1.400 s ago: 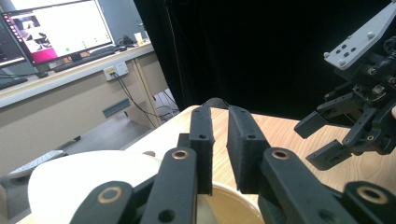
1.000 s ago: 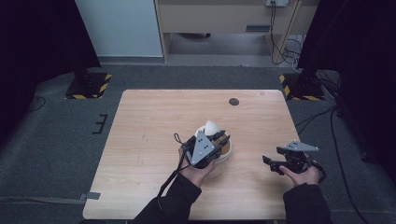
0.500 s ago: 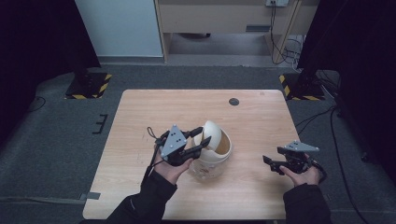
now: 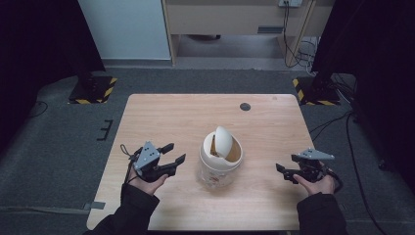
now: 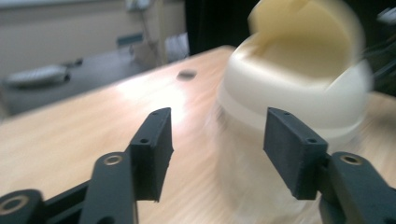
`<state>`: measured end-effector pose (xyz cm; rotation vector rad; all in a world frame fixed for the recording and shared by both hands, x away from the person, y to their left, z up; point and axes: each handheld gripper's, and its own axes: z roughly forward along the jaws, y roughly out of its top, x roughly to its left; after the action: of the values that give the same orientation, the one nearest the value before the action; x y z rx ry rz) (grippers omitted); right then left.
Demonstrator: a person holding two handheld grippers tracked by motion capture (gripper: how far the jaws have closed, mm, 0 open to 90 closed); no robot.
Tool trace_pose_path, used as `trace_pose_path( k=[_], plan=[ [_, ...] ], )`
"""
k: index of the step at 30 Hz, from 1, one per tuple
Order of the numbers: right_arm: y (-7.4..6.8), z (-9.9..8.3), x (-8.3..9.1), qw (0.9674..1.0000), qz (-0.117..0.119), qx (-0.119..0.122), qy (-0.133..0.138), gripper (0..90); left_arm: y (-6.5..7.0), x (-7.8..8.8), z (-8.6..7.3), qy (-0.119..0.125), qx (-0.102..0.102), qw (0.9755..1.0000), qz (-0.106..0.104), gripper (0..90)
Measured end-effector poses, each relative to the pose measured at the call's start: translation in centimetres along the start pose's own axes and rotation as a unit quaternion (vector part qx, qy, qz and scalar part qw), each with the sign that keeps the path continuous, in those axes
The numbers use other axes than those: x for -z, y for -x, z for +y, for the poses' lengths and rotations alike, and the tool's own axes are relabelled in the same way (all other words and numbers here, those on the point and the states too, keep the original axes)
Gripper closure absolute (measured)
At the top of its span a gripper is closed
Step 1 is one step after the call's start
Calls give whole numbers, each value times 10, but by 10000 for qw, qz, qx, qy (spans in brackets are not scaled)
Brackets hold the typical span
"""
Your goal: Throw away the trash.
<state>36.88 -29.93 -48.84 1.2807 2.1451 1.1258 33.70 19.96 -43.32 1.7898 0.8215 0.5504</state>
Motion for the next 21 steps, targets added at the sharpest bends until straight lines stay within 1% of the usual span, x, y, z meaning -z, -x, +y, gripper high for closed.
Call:
trace_pose_path(
  k=[3,4,5,7,8,9,10,11,12,13,14,15,16,18,19,20,21],
  plan=[
    [1,-1,0,10000,-25,4,-23,219,-12,1,-16,-310,114,9993,163,349],
    [1,-1,0,10000,-35,-2,-31,218,-18,2,-24,-456,177,9985,236,333],
    [1,-2,-1,10000,-55,13,-41,217,-21,2,-28,-536,204,9980,280,320],
    [2,-2,-1,9999,-99,25,-98,216,-32,2,-40,-829,304,9953,397,291],
    [2,-3,-1,9998,-133,17,-124,215,-37,2,-45,-960,394,9935,460,279],
    [3,-4,-1,9998,-163,14,-146,214,-41,2,-48,-1075,435,9919,512,254],
    [4,-4,-1,9997,-190,-13,-172,213,-47,2,-55,-1288,488,9885,632,239],
    [5,-5,-2,9996,-222,-54,-189,210,-50,2,-58,-1402,497,9864,698,224],
    [6,-6,-2,9995,-225,-62,-192,208,-54,2,-62,-1537,503,9838,770,210],
    [7,-7,-3,9995,-226,-76,-191,205,-58,1,-67,-1702,477,9806,844,204],
    [7,-7,-3,9995,-222,-80,-219,200,-60,1,-70,-1808,486,9785,867,194],
    [7,-8,-3,9995,-233,-63,-216,197,-63,0,-73,-1935,505,9757,895,188],
    [7,-8,-4,9994,-240,-83,-223,194,-66,-1,-77,-2087,563,9721,914,184],
    [7,-8,-4,9994,-251,-89,-229,189,-69,-2,-82,-2244,654,9679,927,170],
    [7,-8,-4,9994,-260,-100,-224,186,-69,-2,-83,-2321,664,9659,934,160],
    [7,-9,-4,9993,-269,-101,-226,185,-70,-3,-84,-2386,657,9643,943,156],
    [8,-9,-5,9993,-280,-99,-236,184,-70,-3,-84,-2419,648,9635,947,153]
  ],
)
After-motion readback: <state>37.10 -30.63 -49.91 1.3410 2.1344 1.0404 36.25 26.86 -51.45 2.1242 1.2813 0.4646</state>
